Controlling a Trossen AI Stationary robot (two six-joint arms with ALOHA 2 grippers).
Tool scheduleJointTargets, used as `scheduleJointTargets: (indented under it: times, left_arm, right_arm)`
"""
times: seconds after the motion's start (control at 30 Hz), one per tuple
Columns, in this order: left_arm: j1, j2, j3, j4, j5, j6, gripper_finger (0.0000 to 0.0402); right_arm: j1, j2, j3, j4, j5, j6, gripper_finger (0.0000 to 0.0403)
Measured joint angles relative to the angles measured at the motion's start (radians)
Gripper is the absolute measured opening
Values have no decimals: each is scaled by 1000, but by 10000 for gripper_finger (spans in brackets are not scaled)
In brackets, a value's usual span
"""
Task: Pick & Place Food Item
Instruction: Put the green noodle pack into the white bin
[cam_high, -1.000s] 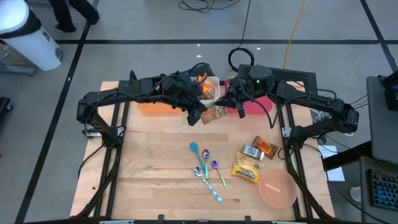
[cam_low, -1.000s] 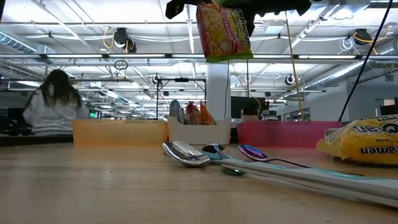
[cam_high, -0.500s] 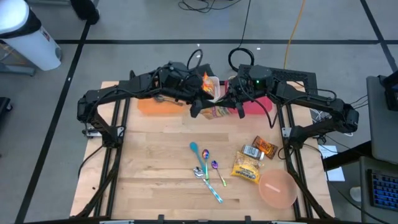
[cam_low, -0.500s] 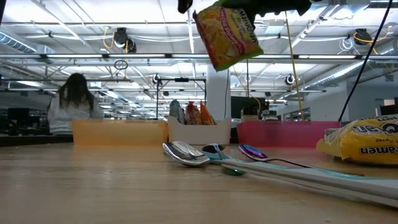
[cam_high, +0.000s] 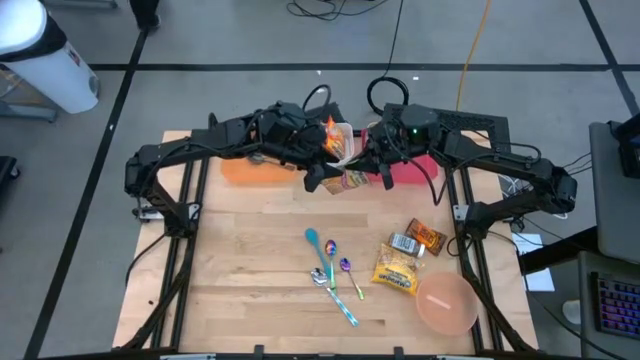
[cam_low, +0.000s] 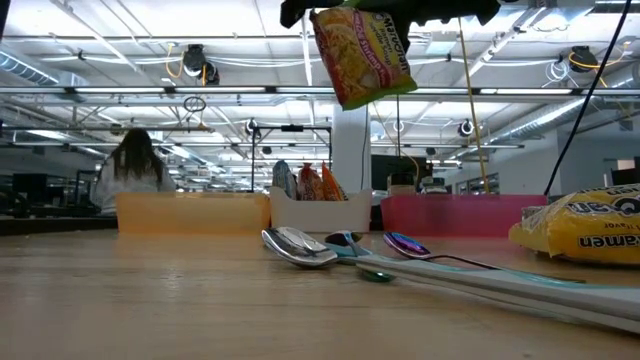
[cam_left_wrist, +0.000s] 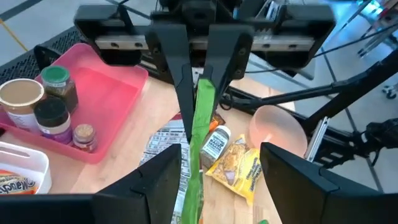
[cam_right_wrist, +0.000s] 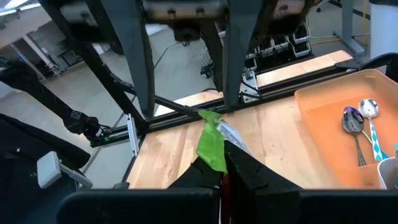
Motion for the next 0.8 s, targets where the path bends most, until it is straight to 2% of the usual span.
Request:
scheduleJointTargets:
  times: [0.2, 0.67, 0.8]
  left_arm:
    - [-2, 9, 0, -28, -42, 19, 228]
    - [-2, 22, -2, -45, -37, 17, 227]
    - [-2, 22, -2, -30, -31, 17, 205]
  right_arm:
    - [0, 0, 0, 36, -3, 27, 0]
    - [13, 0, 0, 103, -28, 82, 0]
    - [13, 0, 0, 101, -27, 83, 0]
